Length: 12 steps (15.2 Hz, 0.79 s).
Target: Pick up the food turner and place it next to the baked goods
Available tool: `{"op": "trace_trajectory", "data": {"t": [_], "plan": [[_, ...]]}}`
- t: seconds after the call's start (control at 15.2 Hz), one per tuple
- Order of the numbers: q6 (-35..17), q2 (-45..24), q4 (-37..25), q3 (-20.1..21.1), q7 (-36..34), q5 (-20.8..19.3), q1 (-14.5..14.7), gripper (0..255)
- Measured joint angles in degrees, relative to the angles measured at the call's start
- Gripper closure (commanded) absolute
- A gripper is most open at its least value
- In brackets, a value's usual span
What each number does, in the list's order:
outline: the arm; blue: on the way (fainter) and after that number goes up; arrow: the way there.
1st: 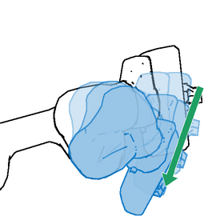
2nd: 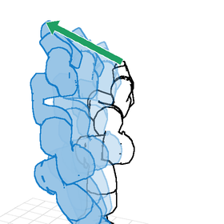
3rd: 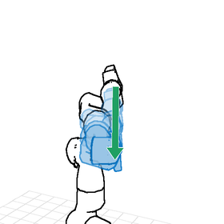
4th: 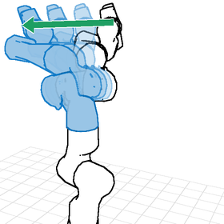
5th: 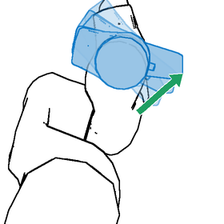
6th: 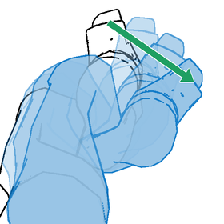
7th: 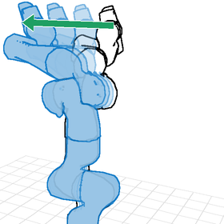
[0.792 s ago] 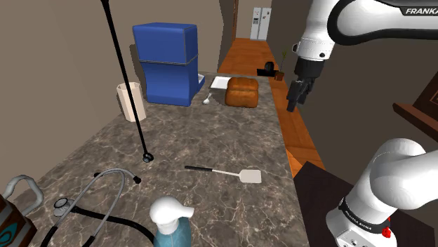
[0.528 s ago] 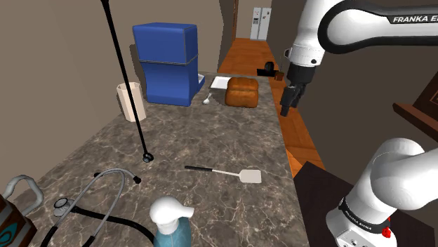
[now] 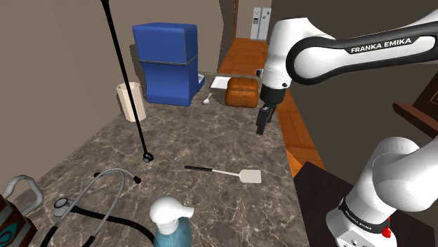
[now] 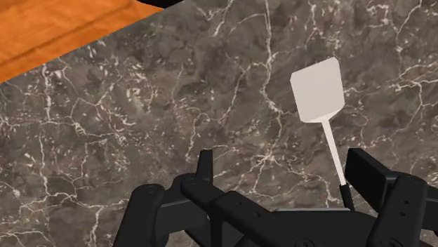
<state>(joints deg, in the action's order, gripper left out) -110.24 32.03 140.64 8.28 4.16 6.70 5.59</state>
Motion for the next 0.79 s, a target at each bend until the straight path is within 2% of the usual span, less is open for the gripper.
{"op": "trace_trajectory", "data": {"t": [0.53, 0.79], "plan": [[-12.72, -12.77, -1.52, 5.47, 2.14, -0.05, 4.05, 0], [-18.46, -19.92, -3.53, 7.91, 3.01, -1.63, 5.41, 0]]}}
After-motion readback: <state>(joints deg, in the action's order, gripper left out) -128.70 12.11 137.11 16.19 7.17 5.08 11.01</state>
